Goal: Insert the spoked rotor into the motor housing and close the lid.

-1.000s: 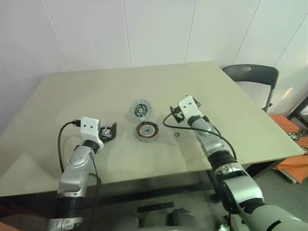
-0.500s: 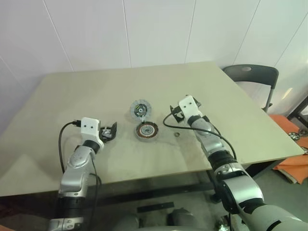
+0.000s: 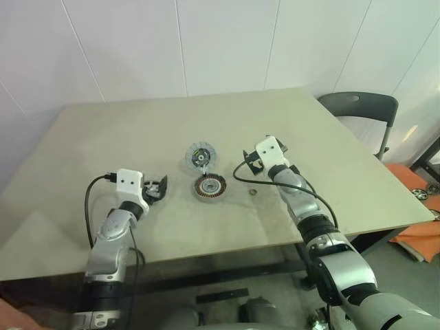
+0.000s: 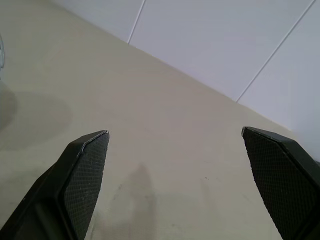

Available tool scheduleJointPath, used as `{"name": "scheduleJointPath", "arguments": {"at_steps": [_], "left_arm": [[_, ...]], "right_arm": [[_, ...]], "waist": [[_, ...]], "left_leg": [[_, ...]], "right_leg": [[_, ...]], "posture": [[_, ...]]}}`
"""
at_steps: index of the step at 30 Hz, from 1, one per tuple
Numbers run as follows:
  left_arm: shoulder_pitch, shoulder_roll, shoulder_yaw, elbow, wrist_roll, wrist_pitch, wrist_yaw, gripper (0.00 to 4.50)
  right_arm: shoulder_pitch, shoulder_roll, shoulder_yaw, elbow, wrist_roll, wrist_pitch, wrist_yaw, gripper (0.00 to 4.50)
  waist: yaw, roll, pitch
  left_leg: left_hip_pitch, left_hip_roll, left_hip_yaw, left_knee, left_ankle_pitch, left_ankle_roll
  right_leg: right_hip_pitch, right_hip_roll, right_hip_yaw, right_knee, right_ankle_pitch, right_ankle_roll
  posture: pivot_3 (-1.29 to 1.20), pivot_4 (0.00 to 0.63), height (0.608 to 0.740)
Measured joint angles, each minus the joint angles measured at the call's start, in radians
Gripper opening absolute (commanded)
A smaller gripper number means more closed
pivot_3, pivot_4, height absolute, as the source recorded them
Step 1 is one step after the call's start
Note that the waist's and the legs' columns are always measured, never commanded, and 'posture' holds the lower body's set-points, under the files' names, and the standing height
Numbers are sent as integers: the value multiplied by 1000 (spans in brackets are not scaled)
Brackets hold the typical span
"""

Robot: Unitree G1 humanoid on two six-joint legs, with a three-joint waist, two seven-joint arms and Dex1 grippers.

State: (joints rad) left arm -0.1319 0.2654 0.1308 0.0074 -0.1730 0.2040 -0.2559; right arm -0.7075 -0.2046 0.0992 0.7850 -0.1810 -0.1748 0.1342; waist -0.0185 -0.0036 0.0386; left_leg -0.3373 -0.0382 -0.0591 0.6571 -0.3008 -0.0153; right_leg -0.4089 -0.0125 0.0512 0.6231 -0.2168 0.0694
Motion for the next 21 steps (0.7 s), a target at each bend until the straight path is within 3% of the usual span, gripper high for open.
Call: {"name": "scheduleJointPath", "arguments": {"at_steps": [21], "left_arm": [[0, -2, 0, 0, 10, 0, -2, 4184]], "right_arm": [[0, 2, -4, -5, 6, 0, -10, 4439]], "waist": [[-1, 0, 0]], "left_leg": [[-1, 0, 0, 4, 0, 0]], "right_leg": [[0, 0, 0, 2, -1, -1]], "posture": [[0, 0, 740]]}}
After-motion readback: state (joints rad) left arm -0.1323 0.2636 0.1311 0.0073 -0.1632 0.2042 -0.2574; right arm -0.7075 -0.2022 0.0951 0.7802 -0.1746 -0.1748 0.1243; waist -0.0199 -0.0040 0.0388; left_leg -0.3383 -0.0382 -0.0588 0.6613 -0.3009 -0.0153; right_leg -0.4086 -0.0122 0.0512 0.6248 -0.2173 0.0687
